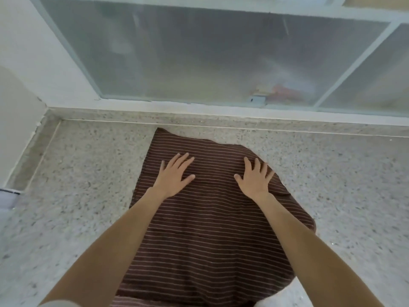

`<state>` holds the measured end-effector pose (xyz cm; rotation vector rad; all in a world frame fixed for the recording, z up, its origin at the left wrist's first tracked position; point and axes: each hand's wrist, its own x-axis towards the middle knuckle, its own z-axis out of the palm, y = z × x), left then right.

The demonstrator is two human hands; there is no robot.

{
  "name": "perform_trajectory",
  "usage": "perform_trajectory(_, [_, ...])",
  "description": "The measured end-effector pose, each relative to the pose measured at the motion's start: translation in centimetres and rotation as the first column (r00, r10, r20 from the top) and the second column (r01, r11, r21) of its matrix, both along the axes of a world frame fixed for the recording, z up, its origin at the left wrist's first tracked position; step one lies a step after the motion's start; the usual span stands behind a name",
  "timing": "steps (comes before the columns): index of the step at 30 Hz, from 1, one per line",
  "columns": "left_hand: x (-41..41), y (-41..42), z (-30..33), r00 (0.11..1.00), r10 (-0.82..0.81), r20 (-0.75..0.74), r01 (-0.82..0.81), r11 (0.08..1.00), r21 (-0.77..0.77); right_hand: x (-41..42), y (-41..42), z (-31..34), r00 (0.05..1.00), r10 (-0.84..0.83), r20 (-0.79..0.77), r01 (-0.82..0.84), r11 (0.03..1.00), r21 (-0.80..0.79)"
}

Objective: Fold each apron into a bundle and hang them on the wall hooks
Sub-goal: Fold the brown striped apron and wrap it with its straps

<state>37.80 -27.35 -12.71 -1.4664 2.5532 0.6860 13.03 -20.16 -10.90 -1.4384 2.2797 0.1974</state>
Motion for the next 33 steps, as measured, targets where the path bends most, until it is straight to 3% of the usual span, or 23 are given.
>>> perform_trajectory(3, [0.2, -1.4, -1.3, 0.993, 0.054, 0.106, -0.060, 0.997, 0.054, 1.2, -0.6, -1.5, 0.994, 0.064, 0.086, -0.062, 0.998, -0.017])
perform_trajectory(7, [1.6, -1.5, -0.9, 0.948, 0.254, 0.191, -0.206, 0.949, -0.240, 3.9, 0.0, -1.9, 0.914, 0.329, 0.237, -0.309, 0.944, -0.118])
perform_trajectory(9, [2.0, -2.0, -0.5, 0.957, 0.273, 0.101, -0.227, 0.916, -0.330, 3.5, -0.6, -1.4, 0.904, 0.317, 0.287, -0.237, 0.930, -0.280])
perform_trajectory(12, [1.8, -4.5, -0.5, 0.975, 0.201, -0.100, -0.221, 0.937, -0.270, 1.4, -3.3, -1.3, 0.962, 0.201, 0.184, -0.118, 0.916, -0.384])
perform_trajectory(14, [0.7, -6.4, -0.8, 0.977, 0.161, -0.141, -0.188, 0.961, -0.205, 0.0, -5.2, -1.9, 0.983, 0.141, 0.118, -0.102, 0.952, -0.290])
perform_trajectory(20, [-3.1, -9.2, -2.1, 0.995, 0.085, -0.045, -0.090, 0.989, -0.117, -0.1, -9.7, -2.8, 0.936, 0.163, 0.312, -0.113, 0.978, -0.174])
perform_trajectory(25, [-2.8, -9.5, -2.3, 0.998, 0.058, -0.018, -0.061, 0.983, -0.173, -0.7, -11.1, -0.9, 0.890, 0.322, 0.324, -0.345, 0.938, 0.016])
perform_trajectory(30, [-1.4, -10.0, -2.5, 0.998, 0.065, -0.011, -0.066, 0.961, -0.268, -5.9, -11.0, 3.9, 0.851, 0.510, 0.130, -0.526, 0.817, 0.238])
perform_trajectory(33, [-1.2, -10.4, -2.4, 0.996, 0.094, 0.007, -0.088, 0.956, -0.279, -9.4, -11.2, 5.2, 0.900, 0.435, 0.006, -0.429, 0.886, 0.178])
